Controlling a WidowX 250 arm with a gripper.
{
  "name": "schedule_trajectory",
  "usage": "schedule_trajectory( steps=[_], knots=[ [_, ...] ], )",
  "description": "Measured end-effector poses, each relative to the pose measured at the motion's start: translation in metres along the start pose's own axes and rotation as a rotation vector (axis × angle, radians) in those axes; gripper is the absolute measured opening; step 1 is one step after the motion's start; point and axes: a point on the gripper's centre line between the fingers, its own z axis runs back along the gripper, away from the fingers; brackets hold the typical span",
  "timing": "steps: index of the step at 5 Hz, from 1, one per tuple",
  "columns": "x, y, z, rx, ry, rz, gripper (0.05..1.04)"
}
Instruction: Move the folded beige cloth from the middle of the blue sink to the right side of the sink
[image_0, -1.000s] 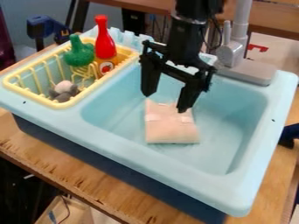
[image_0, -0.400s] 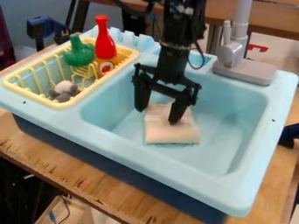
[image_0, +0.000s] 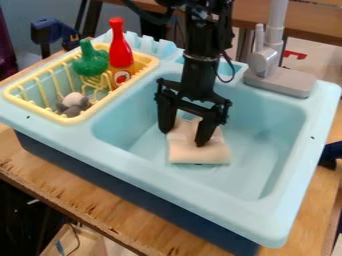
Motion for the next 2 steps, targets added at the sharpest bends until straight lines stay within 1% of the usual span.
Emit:
schedule_trajectory(
  steps=[1, 2],
  knots=[
    [0.004, -0.003, 0.000, -0.058, -0.050, -0.019, 0.999],
    [0.010, -0.013, 0.003, -0.145, -0.137, -0.061, 0.999]
  ],
)
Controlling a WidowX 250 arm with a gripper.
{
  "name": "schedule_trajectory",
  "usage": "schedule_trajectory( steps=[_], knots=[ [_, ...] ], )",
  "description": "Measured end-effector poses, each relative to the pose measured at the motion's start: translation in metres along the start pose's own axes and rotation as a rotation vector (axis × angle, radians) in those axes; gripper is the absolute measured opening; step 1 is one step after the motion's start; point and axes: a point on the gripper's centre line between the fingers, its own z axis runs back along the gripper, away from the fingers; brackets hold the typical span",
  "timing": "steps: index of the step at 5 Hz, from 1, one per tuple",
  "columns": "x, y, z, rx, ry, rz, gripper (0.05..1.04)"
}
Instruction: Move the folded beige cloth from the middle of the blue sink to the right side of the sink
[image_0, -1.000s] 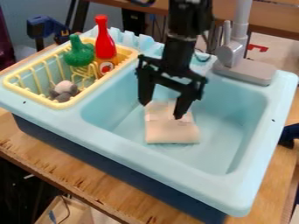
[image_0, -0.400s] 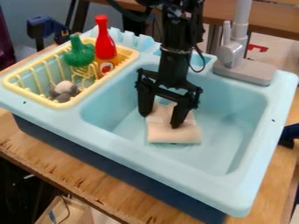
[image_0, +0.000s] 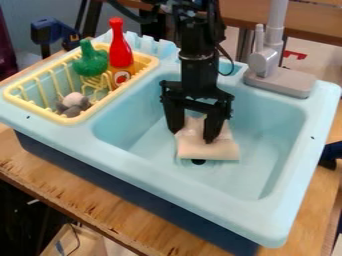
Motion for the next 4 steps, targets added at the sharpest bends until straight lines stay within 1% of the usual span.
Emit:
schedule_trajectory(
  steps=[1, 2, 3, 4],
  knots=[
    [-0.001, -0.015, -0.001, -0.055, -0.027, -0.046, 0.999],
    [-0.005, -0.032, -0.004, -0.112, -0.037, -0.096, 0.999],
    [-0.012, -0.042, -0.008, -0.150, -0.044, -0.118, 0.999],
    [-0.015, -0.059, -0.009, -0.178, -0.038, -0.145, 0.999]
  ],
)
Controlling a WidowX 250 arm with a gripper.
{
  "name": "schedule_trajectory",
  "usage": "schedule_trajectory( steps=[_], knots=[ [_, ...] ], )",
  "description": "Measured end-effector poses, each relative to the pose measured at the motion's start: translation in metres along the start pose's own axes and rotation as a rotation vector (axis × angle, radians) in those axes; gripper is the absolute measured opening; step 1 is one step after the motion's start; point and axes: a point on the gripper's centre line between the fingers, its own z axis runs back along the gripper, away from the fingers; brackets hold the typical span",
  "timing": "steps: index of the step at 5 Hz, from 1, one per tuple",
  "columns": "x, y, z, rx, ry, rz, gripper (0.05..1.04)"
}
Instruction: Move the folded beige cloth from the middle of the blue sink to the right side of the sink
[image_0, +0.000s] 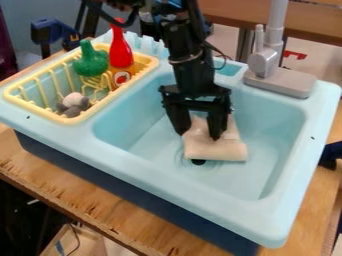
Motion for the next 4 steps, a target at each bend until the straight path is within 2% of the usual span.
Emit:
schedule_trajectory(
  steps=[2, 4],
  knots=[
    [-0.003, -0.036, -0.008, -0.064, 0.039, -0.101, 0.999],
    [-0.006, -0.048, -0.010, -0.070, 0.051, -0.115, 0.999]
  ],
)
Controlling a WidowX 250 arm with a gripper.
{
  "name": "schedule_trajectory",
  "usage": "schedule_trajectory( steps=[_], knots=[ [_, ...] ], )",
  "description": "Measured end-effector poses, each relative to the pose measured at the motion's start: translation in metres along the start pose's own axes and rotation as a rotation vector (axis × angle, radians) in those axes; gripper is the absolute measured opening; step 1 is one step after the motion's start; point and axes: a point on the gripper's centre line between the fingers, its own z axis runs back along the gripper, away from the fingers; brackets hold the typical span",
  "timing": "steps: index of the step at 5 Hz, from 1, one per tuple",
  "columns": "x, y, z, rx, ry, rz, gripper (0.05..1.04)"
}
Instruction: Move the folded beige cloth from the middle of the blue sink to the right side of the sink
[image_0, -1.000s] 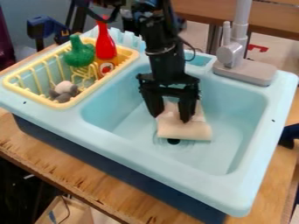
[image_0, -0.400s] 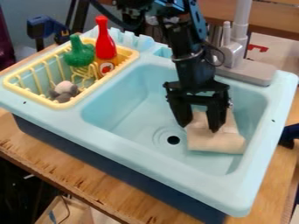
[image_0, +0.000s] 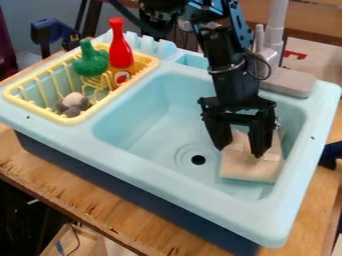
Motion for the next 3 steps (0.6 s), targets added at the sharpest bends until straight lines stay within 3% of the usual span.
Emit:
schedule_trajectory(
  steps=[1, 2, 3],
  knots=[
    [-0.010, -0.010, 0.005, 0.161, 0.096, 0.064, 1.000],
    [-0.002, -0.009, 0.028, 0.270, 0.097, 0.088, 1.000],
    [-0.008, -0.008, 0.046, 0.369, 0.158, 0.072, 1.000]
  ],
)
